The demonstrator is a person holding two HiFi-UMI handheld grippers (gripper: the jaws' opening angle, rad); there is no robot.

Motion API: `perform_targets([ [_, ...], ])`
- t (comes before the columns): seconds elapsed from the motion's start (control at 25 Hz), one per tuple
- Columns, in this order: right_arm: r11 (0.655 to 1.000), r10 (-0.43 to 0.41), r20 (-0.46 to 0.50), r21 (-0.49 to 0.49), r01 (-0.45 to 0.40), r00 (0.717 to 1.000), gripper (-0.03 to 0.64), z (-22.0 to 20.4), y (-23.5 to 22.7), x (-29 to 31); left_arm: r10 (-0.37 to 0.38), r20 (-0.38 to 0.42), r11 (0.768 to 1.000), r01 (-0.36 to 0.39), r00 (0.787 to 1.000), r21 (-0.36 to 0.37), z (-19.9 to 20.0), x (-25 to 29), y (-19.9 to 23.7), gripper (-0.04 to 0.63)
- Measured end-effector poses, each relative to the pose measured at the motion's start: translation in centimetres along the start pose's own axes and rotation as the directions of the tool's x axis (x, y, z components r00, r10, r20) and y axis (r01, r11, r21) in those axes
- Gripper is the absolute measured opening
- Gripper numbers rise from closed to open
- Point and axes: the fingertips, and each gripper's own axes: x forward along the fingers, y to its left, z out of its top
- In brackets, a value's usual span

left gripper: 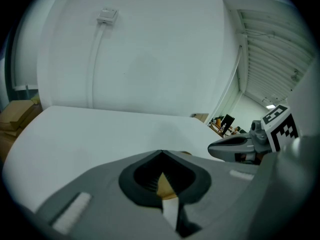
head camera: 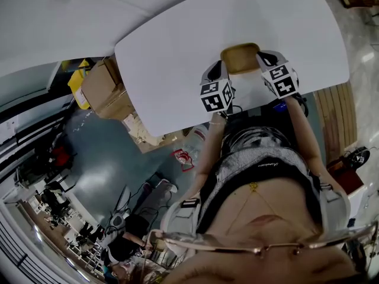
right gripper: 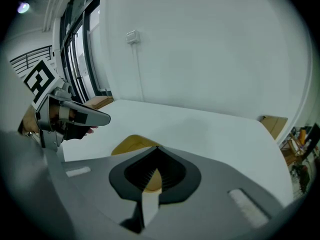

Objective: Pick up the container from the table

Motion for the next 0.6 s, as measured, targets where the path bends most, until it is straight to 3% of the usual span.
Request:
perform_targets([
  [0.6,1.0,-0.012,-0.102,-0.003,0.012,0.995,0.025,-2.6,-1.4,2.4,0.009,-0.109,1.0,-0.01,0.994,-0.012,-3.2,2.4,1.5,0.0],
])
